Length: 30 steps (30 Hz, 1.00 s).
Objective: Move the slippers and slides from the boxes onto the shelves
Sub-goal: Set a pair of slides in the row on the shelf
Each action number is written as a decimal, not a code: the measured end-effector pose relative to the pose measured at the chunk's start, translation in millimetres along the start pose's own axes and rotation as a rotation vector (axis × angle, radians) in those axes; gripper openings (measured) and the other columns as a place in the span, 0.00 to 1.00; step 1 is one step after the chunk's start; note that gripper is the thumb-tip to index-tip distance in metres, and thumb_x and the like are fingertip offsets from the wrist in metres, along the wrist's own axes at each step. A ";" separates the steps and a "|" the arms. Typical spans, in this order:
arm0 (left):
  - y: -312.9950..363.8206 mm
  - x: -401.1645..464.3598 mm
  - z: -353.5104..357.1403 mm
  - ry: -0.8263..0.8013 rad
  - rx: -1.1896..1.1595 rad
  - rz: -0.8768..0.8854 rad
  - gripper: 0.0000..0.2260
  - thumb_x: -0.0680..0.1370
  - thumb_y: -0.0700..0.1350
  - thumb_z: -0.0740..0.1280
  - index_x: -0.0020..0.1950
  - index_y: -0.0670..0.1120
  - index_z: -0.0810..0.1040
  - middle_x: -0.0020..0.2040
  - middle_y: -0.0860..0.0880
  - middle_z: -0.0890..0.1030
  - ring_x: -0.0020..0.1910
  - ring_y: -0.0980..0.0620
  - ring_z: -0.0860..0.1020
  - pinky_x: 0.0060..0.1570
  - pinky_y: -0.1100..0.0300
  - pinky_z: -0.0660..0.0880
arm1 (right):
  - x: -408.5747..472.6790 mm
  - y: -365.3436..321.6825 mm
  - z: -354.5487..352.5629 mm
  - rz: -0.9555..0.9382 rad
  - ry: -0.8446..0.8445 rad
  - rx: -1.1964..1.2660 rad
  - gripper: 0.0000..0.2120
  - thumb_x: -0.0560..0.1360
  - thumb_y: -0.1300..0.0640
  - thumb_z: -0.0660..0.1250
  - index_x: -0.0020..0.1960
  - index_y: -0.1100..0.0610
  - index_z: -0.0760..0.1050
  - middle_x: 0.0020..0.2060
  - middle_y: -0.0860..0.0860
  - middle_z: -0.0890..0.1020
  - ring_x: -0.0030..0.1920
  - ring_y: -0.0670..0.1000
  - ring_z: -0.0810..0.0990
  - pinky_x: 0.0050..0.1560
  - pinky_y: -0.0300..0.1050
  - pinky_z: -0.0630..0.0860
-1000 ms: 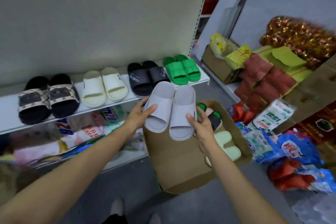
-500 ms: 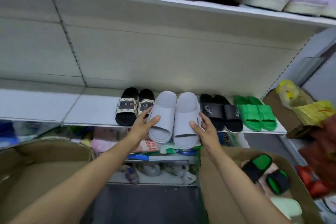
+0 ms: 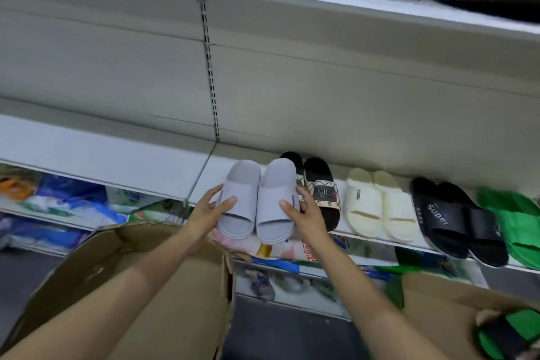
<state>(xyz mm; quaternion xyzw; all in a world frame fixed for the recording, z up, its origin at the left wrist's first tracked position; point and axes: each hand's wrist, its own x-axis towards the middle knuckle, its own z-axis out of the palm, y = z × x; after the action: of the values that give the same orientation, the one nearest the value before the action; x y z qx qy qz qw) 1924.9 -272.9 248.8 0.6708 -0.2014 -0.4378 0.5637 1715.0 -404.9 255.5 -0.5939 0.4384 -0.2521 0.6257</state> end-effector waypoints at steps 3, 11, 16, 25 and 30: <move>-0.5 18.5 -27.1 0.026 0.007 -0.038 0.42 0.60 0.64 0.81 0.71 0.54 0.73 0.60 0.41 0.82 0.56 0.43 0.83 0.59 0.44 0.79 | 18.7 2.1 30.3 0.039 -0.019 -0.016 0.35 0.72 0.47 0.76 0.73 0.50 0.66 0.65 0.53 0.78 0.61 0.53 0.80 0.64 0.57 0.77; -2.7 64.1 -56.3 0.084 0.078 -0.107 0.25 0.77 0.43 0.73 0.73 0.46 0.71 0.62 0.43 0.79 0.54 0.46 0.81 0.55 0.50 0.78 | 67.6 20.2 79.8 0.132 -0.037 -0.014 0.22 0.73 0.50 0.75 0.63 0.52 0.71 0.61 0.53 0.80 0.59 0.53 0.80 0.64 0.56 0.76; 2.1 88.7 -61.0 0.016 0.314 -0.013 0.26 0.73 0.49 0.77 0.68 0.46 0.73 0.60 0.46 0.81 0.54 0.47 0.81 0.54 0.51 0.80 | 123.5 76.6 96.5 0.112 -0.031 -0.043 0.45 0.63 0.36 0.74 0.74 0.54 0.67 0.69 0.52 0.76 0.67 0.53 0.76 0.69 0.59 0.72; -3.0 131.7 -67.2 0.011 0.602 0.097 0.27 0.73 0.56 0.75 0.69 0.47 0.74 0.61 0.50 0.81 0.58 0.48 0.80 0.56 0.55 0.76 | 140.5 44.8 117.5 0.066 0.009 -0.418 0.30 0.75 0.51 0.70 0.71 0.66 0.66 0.67 0.61 0.71 0.67 0.60 0.72 0.69 0.55 0.70; 0.9 136.5 -62.8 0.059 0.571 0.117 0.27 0.77 0.47 0.74 0.74 0.46 0.70 0.60 0.54 0.77 0.60 0.49 0.77 0.60 0.53 0.75 | 142.3 37.4 117.5 0.025 0.011 -0.527 0.25 0.80 0.58 0.65 0.73 0.68 0.63 0.70 0.62 0.70 0.70 0.60 0.69 0.71 0.48 0.65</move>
<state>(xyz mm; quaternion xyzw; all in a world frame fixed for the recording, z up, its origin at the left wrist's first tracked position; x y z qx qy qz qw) 2049.4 -341.0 199.2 0.8020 -0.3386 -0.3105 0.3819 1876.5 -456.4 173.4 -0.7295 0.4997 -0.1250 0.4500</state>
